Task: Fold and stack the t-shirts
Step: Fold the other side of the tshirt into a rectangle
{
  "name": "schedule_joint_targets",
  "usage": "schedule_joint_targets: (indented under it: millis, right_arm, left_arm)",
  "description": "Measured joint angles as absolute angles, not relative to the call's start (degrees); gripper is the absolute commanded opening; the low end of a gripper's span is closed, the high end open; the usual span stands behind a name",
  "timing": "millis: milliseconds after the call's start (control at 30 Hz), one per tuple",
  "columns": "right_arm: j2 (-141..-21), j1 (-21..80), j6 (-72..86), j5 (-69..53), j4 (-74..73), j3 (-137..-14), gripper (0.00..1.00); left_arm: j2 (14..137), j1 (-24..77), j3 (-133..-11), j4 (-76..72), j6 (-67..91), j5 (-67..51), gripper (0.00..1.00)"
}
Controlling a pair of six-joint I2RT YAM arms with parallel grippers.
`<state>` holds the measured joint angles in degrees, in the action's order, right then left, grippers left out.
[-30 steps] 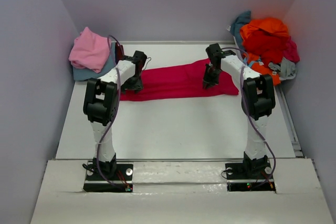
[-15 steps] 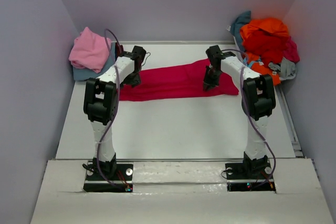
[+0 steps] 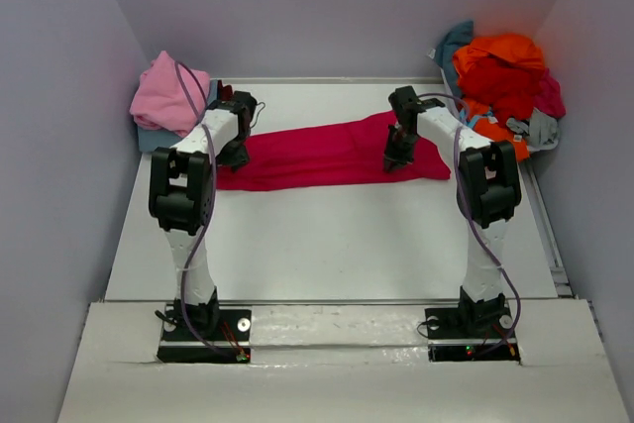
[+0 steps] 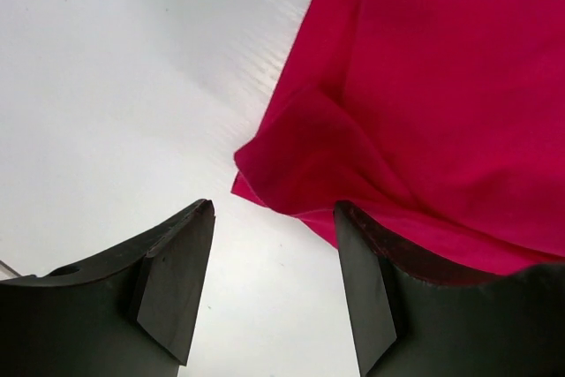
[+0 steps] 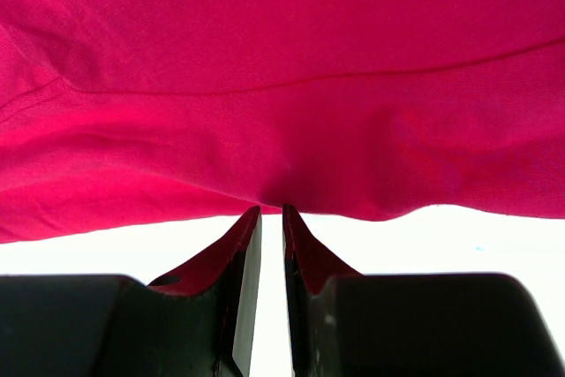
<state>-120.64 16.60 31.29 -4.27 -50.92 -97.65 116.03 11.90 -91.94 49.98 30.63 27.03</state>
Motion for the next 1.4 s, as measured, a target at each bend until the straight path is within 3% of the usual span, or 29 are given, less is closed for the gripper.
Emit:
schedule_joint_targets:
  millis: [1400]
  right_arm:
    - [-119.59, 16.60, 31.00, -4.23, -50.43, -95.59, 0.22]
  left_arm:
    - [113.60, 4.64, -86.94, 39.20, 29.15, 13.43, 0.65]
